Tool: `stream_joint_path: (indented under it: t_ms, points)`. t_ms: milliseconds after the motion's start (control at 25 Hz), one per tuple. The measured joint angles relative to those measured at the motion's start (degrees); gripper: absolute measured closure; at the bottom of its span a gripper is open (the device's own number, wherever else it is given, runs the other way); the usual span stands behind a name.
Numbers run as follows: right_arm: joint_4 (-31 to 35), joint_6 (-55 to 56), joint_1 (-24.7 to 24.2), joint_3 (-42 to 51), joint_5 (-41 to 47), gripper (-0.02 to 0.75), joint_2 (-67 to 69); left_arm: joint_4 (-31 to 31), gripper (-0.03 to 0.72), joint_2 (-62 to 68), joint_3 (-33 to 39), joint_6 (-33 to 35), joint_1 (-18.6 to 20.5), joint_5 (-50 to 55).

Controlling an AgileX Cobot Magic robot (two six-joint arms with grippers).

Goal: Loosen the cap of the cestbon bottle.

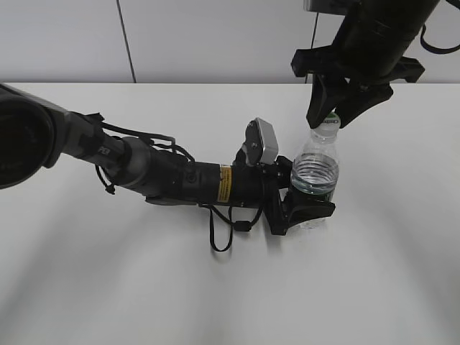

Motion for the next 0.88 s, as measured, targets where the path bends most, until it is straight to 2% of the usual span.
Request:
stream_joint_path:
  t_ms: [320, 680, 880]
  points:
    - [0.0, -4.7, 0.0, 0.0, 0.2, 0.438, 0.0, 0.0, 0.188, 0.0, 0.0, 0.0, 0.0, 0.0]
    - [0.0, -25.9, 0.0, 0.0, 1.0, 0.438, 0.0, 0.1, 0.188, 0.0, 0.0, 0.0, 0.0, 0.0]
    - [0.0, -29.7, 0.0, 0.0, 1.1, 0.438, 0.0, 0.1, 0.188, 0.0, 0.0, 0.0, 0.0, 0.0]
